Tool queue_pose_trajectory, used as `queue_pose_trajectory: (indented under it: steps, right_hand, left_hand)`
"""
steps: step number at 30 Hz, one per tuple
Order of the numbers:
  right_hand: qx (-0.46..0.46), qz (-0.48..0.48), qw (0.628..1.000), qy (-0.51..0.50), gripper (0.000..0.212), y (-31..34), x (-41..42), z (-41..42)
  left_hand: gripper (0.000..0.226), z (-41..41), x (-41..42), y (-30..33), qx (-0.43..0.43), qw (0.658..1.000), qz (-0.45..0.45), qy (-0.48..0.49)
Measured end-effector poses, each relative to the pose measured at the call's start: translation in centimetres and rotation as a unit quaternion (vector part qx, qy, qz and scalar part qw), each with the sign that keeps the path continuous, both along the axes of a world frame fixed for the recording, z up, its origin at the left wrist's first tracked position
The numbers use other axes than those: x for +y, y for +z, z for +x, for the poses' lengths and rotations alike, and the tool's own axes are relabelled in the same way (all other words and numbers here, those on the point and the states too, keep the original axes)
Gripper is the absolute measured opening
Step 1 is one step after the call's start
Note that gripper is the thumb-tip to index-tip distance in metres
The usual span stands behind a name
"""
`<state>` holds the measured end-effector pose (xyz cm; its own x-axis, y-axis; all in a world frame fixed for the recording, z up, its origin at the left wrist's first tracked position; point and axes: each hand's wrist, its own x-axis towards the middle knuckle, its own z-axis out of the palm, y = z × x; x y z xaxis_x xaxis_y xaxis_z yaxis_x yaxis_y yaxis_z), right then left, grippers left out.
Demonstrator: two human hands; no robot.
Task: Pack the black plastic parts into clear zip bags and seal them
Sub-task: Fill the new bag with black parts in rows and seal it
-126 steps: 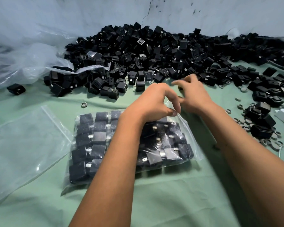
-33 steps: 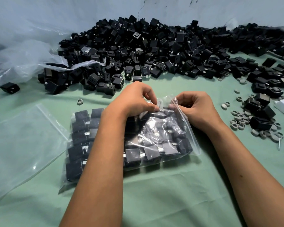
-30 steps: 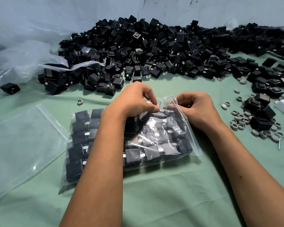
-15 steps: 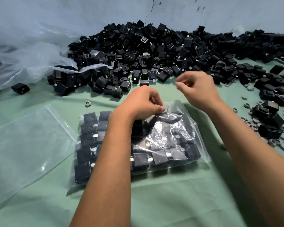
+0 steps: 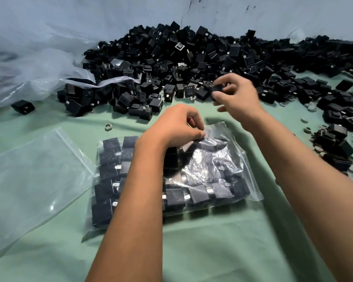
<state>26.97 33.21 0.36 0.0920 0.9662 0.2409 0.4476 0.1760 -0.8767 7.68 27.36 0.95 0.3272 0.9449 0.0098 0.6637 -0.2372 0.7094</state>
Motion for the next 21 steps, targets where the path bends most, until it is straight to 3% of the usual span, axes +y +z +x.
queue_pose_trajectory:
  steps: [2,4,8,10,14,17,21]
  right_hand:
    - [0.084,-0.003,0.995,-0.054,0.027,-0.7,-2.4,2.2]
    - [0.076,-0.017,0.992,-0.097,0.025,-1.7,-4.8,3.6]
    - [-0.156,0.027,0.981,-0.110,0.032,-3.9,-7.6,4.1]
    - [-0.202,0.055,0.975,-0.074,0.037,-4.1,-7.8,3.5]
    - [-0.164,0.049,0.985,0.001,0.047,-3.8,-7.8,3.0]
    - [-0.147,0.037,0.988,-0.031,0.053,-4.0,-7.6,3.5]
    - [-0.113,0.015,0.992,-0.050,0.045,-4.0,-7.6,4.1]
  left_hand:
    - [0.009,0.1,-0.1,0.1,0.000,1.000,0.001,0.002]
    - [0.011,0.4,-0.2,0.1,-0.004,1.000,0.013,0.006]
    - [0.021,2.2,-0.4,0.2,-0.023,0.998,0.054,-0.020]
    - [0.027,3.2,-0.4,0.3,-0.002,0.996,0.076,-0.043]
    - [0.037,4.6,-0.7,0.1,0.023,0.993,0.091,-0.068]
    - [0.042,5.3,-0.8,-0.2,0.047,0.991,0.105,-0.073]
    - [0.038,5.0,-0.4,-0.5,0.067,0.991,0.101,-0.056]
